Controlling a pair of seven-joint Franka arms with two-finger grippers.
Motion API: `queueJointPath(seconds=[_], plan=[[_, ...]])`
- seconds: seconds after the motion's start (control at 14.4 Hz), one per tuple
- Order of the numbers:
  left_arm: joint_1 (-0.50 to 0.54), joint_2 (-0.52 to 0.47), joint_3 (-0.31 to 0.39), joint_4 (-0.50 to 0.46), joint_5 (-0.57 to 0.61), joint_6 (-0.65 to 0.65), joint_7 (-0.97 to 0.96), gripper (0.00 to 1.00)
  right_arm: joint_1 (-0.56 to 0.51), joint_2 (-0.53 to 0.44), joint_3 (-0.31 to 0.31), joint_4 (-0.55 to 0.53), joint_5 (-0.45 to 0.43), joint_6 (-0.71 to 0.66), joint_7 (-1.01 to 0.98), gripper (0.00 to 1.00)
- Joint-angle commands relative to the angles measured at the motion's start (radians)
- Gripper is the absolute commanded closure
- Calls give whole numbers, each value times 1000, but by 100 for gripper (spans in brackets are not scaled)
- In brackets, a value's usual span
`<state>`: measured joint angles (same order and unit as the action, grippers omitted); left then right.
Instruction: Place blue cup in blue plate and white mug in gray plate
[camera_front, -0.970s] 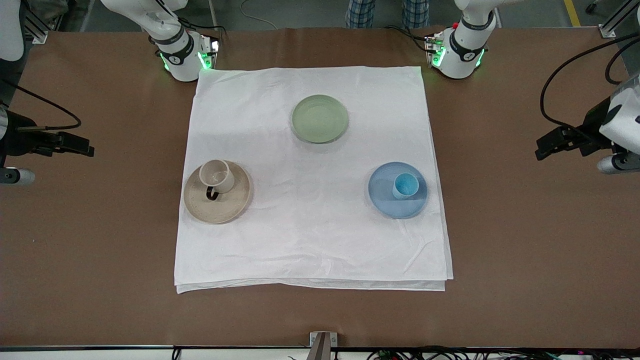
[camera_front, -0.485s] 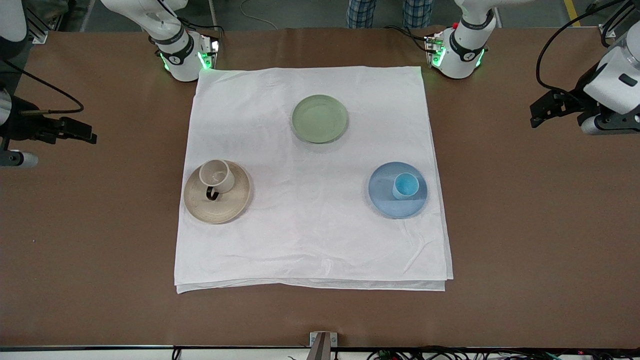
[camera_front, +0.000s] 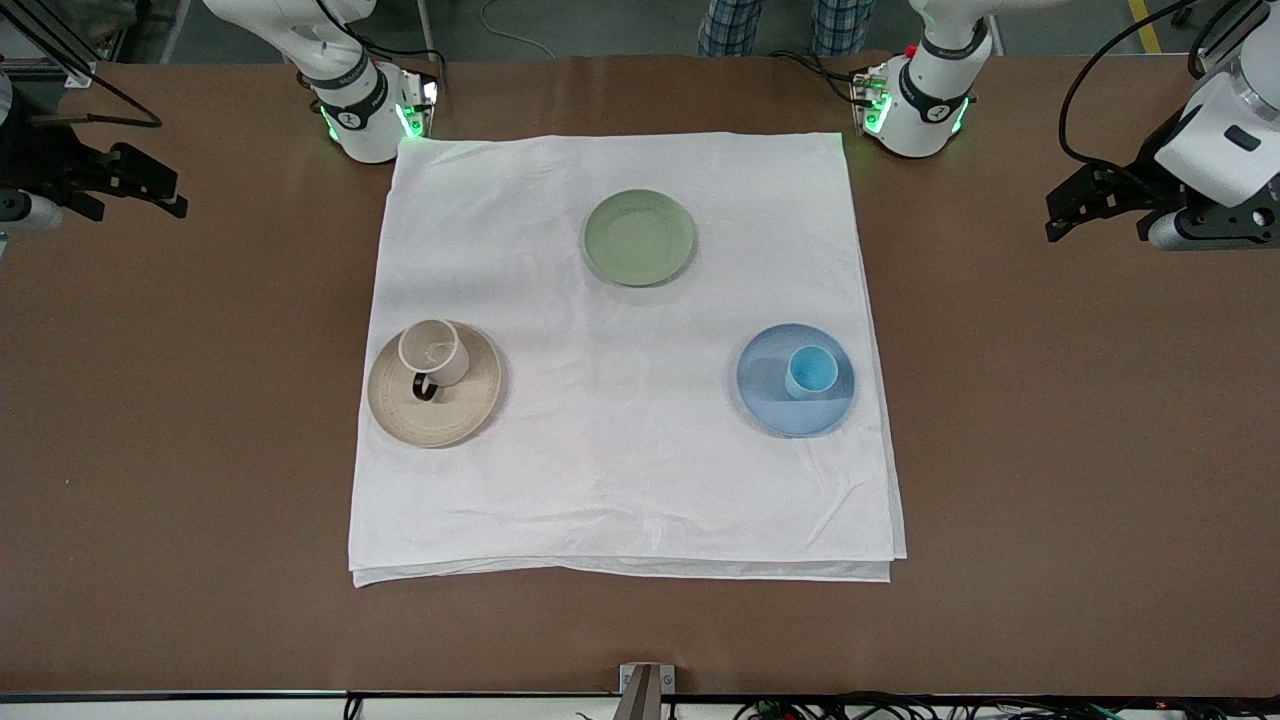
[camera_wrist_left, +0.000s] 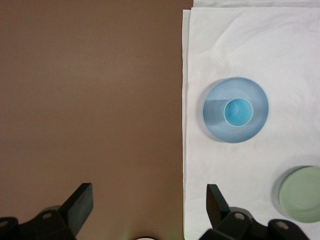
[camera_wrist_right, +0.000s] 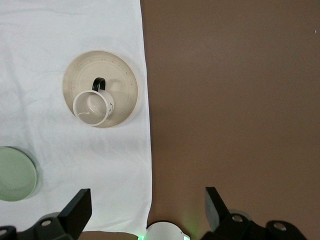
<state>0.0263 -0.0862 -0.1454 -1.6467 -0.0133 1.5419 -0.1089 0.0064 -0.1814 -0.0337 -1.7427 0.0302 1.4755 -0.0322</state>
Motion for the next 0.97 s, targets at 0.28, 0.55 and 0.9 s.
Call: queueJointPath(seconds=[0.28,0.55,0.9], plan=[[1,-3,12,21,15,-2,23,0,-22,-27,24,-35,-15,29,-18,0],[1,3,14,31,30,-3,11,0,-20,-24,23,-15,-10,26,-17,0],[3,16,15,48,41,-6,14,0,-12,62,20,118,-6,-9,-12,0]])
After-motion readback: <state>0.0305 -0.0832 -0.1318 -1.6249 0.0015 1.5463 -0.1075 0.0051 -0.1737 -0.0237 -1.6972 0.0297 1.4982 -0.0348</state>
